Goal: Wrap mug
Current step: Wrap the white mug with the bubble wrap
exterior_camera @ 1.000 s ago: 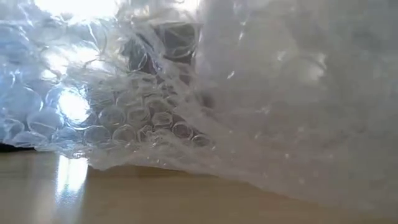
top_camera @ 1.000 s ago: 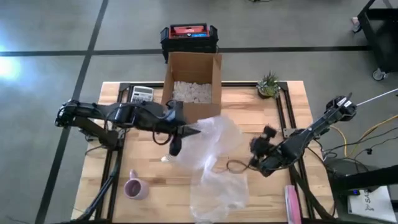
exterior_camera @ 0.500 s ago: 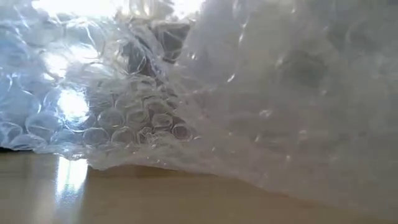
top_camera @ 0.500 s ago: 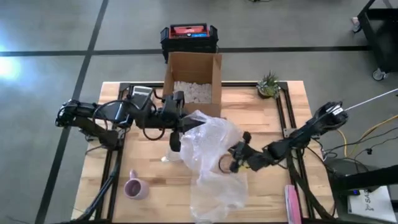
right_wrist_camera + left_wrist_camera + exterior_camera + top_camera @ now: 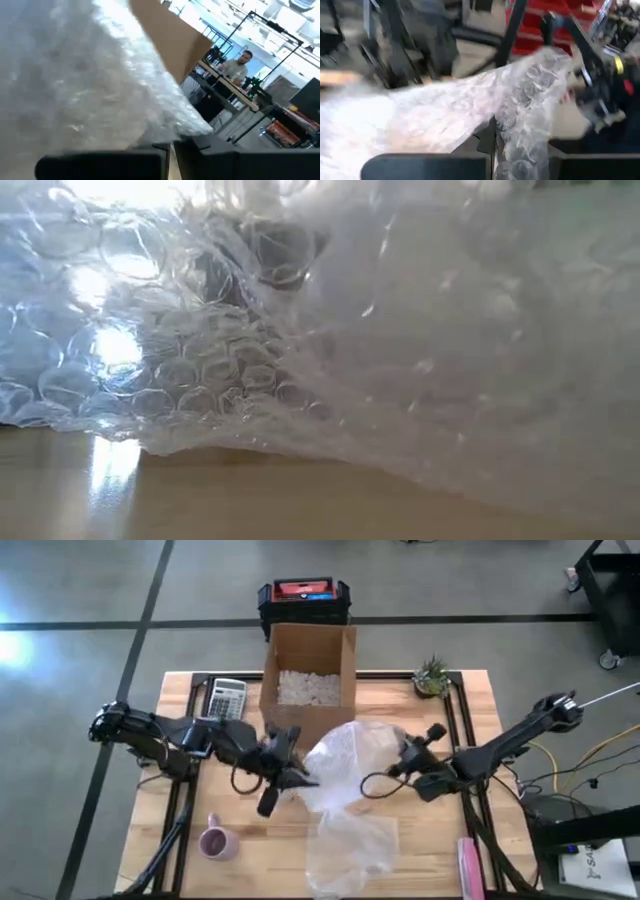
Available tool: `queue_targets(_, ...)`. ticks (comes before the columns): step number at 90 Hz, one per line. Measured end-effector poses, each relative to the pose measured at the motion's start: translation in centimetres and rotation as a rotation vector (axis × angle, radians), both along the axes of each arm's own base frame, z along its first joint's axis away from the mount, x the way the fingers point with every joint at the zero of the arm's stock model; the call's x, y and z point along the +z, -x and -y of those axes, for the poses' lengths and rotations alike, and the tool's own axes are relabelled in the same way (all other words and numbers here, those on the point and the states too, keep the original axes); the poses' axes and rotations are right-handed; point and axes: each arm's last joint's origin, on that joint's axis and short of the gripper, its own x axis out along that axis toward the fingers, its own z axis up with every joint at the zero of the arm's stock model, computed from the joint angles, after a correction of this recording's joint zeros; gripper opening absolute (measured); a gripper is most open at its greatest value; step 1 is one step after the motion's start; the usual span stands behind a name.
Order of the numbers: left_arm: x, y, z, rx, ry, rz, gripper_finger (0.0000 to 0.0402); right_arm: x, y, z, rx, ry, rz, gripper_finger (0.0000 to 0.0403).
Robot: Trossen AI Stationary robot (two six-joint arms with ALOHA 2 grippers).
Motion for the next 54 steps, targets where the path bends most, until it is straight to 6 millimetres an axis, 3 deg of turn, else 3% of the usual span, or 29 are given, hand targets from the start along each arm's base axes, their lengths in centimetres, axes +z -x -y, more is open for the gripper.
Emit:
queue_targets(21,-4.3,0.0,1.5,-0.02,0.076,-0.109,0.0,3.5,2.7,0.9,0.041,-0.011,0.068,0.0)
queue_targets(44,-9.0,1.1,2.6,-0.015,0.224,-0.313,0.0,4.7,4.5,0.1,0.195,0.004,0.041,0.0)
queue_targets(54,-10.8,1.8,2.9,0.006,0.31,-0.367,0.0,4.6,4.6,-0.4,0.274,-0.073,0.089,0.0)
